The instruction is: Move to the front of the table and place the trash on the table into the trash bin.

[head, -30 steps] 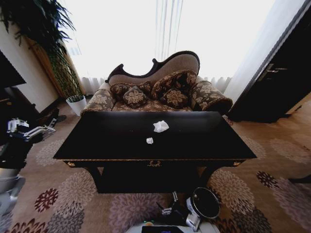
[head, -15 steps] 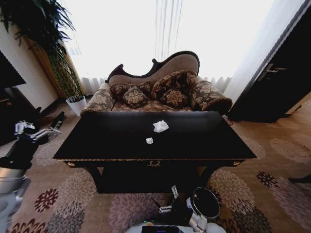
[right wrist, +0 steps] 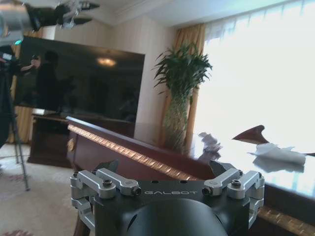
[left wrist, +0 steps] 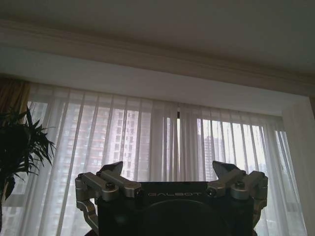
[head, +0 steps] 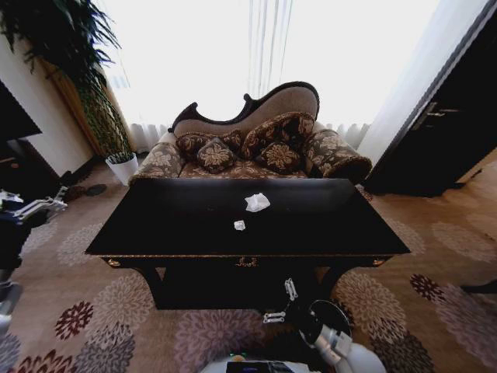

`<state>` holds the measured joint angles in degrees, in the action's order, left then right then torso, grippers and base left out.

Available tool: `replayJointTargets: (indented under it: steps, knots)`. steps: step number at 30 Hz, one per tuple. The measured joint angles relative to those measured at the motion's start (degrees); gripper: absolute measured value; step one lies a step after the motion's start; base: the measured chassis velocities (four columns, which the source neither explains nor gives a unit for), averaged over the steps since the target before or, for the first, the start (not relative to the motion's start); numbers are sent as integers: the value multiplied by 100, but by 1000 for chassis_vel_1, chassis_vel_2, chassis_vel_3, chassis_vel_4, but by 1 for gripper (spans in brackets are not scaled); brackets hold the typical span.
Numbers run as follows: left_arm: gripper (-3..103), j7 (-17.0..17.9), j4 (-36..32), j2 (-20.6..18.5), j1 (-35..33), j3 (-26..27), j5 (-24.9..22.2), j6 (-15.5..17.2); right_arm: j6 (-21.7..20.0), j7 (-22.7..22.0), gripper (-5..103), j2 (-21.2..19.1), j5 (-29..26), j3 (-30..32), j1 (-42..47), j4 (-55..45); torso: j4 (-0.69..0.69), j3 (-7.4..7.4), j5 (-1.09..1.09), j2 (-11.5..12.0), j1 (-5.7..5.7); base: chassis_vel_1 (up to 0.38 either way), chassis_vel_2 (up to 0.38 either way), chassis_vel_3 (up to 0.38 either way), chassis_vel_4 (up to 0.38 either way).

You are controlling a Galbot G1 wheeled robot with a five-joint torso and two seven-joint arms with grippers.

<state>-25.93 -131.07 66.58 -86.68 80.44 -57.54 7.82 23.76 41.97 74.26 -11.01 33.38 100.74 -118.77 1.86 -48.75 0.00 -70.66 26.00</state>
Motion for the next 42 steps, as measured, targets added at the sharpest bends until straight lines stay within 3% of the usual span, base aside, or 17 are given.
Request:
replayJointTargets:
  steps: [6,13,19,20,26,30,31,36,38,40,42]
  knots:
    - [100,154,-197,120,-2,-165,43,64,-96,-117,100,-9,-168,203,-181,-282,0,0,-1,0,0,0,0,0,0]
    - [100,187,-236,92,-28,38,-88,86,-399,-337,100,-132,-597,538,-370,-574,0,0,-1,0,0,0,0,0,0]
    - [100,204,-471,134,-86,243,-272,91,-645,-1327,100,-154,-1064,460,-434,-777,1,0,-1,0,0,0,0,0,0]
    - [100,227,-518,110,-88,293,-356,106,-782,-1678,100,-207,-1121,412,-533,-870,1,0,0,0,0,0,0,0,0]
    - [100,255,-523,82,-102,330,-408,133,-1308,-2447,100,-424,-1148,183,-848,-999,0,0,-1,0,0,0,0,0,0]
    - [100,251,-518,56,-82,241,-378,147,-1967,-3438,100,-1082,-1414,-35,-1018,-1042,1,0,-1,0,0,0,0,0,0]
    - [100,251,-518,56,-82,241,-378,147,-1967,-3438,100,-1082,-1414,-35,-1018,-1042,1,0,-1,0,0,0,0,0,0]
    - [100,241,-509,58,-55,78,-244,154,-2706,-4429,100,-1933,-2037,-57,-1398,-1064,1,0,0,0,0,0,0,0,0]
    - [100,237,-511,53,-52,45,-214,158,-2801,-4621,100,-2056,-2124,-76,-1469,-1065,0,0,-1,0,0,0,0,0,0]
    - [100,218,-518,34,-59,-10,-128,160,-2954,-5168,100,-2541,-2489,-161,-1693,-948,0,0,-1,0,1,0,0,0,0]
    - [100,211,-519,28,-64,-13,-97,161,-2964,-5283,100,-2863,-2745,-180,-1819,-798,0,0,0,0,0,0,0,0,0]
